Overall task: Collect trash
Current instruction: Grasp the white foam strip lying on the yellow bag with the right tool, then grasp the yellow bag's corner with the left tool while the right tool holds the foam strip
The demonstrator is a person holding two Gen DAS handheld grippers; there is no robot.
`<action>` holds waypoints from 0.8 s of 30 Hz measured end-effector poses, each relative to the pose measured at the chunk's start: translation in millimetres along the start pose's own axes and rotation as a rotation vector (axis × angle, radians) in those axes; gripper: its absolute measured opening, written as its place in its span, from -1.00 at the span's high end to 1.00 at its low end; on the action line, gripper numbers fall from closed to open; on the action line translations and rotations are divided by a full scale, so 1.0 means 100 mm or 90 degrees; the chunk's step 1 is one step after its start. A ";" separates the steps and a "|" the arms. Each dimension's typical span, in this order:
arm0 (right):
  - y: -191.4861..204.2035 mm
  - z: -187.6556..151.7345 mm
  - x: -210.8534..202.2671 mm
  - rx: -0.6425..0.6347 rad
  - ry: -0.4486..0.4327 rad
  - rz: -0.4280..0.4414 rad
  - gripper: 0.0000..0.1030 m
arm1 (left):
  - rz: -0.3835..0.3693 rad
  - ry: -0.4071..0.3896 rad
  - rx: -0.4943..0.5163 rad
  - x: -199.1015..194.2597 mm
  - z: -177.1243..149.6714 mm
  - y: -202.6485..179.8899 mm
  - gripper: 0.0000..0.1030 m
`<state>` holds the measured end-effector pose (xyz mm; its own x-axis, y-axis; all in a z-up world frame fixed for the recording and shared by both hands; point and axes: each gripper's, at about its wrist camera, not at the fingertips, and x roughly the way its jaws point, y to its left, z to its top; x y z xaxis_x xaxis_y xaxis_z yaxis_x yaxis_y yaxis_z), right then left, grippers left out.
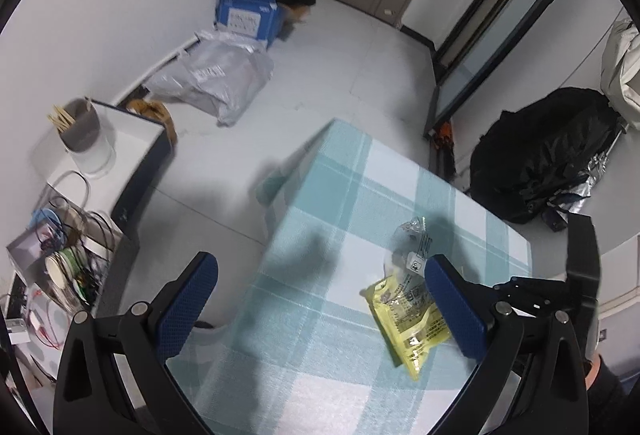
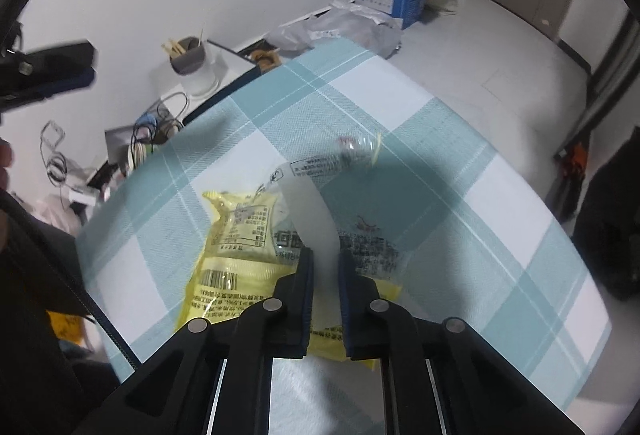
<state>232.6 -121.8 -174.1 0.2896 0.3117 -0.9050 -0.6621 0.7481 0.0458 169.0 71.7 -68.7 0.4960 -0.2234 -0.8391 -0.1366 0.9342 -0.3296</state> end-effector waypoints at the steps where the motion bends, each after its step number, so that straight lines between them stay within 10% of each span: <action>1: 0.00 -0.03 -0.03 0.007 -0.004 0.000 0.80 | -0.007 0.011 0.001 0.03 -0.01 -0.01 -0.97; 12: -0.29 -0.46 -0.40 0.187 -0.075 0.056 0.80 | -0.074 0.136 0.070 0.47 -0.25 -0.43 -0.97; 24: -0.29 -0.72 -0.50 0.181 -0.073 0.013 0.80 | -0.068 0.200 0.112 0.76 -0.42 -0.78 -0.97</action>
<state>187.8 -201.6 -160.2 0.3649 0.3807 -0.8497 -0.4535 0.8697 0.1949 180.9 -29.5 -125.2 0.2081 -0.3718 -0.9047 0.0646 0.9282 -0.3665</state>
